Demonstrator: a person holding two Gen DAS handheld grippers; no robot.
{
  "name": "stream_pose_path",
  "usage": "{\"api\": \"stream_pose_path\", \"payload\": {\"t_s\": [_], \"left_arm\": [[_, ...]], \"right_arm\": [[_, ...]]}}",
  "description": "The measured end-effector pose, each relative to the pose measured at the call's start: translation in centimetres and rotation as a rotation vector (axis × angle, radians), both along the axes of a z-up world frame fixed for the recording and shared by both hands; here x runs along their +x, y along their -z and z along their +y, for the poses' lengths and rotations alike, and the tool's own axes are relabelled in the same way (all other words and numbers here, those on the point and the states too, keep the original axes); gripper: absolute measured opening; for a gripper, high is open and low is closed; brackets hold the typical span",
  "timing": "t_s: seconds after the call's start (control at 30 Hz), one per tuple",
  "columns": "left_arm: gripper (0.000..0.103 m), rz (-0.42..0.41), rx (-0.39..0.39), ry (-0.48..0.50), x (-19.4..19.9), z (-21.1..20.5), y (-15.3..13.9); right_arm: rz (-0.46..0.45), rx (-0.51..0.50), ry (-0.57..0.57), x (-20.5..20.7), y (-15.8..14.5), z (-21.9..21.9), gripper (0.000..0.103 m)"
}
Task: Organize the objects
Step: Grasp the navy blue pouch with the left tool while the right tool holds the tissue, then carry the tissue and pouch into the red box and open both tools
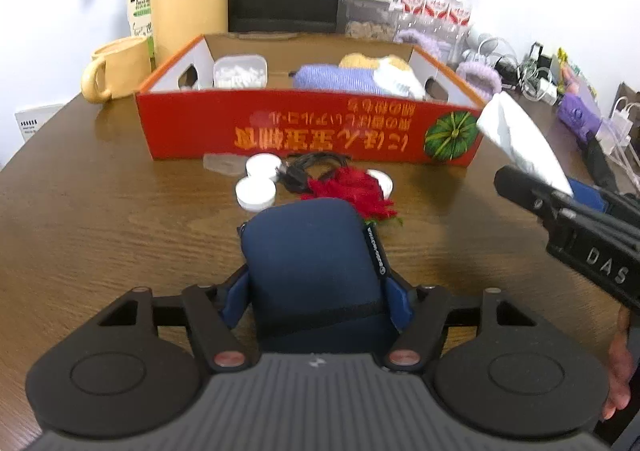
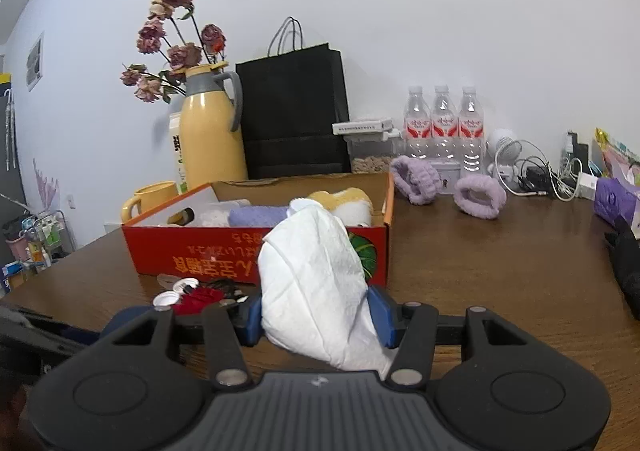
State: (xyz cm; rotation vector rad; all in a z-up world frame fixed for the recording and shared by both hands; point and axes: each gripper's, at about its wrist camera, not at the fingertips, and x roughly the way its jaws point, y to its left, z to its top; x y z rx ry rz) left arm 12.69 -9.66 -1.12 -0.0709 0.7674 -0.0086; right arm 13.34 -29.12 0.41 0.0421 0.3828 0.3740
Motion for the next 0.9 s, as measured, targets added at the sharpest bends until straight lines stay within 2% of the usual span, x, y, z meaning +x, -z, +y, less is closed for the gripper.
{"api": "stream_pose_path", "payload": {"t_s": [0.3, 0.53, 0.9], "left_arm": [[0.068, -0.132, -0.014, 0.023, 0.7, 2.2, -4.9], [0.068, -0.229, -0.020, 0.005, 4.7, 4.1, -8.4], [0.068, -0.250, -0.037, 0.005, 14.4, 6.4, -8.5]], "right_arm": [[-0.052, -0.009, -0.037, 0.3, -2.6, 2.4, 0.051], [-0.088, -0.031, -0.048, 3.7, -5.0, 5.1, 0.051], [-0.051, -0.095, -0.028, 12.7, -5.6, 9.3, 0.051]]}}
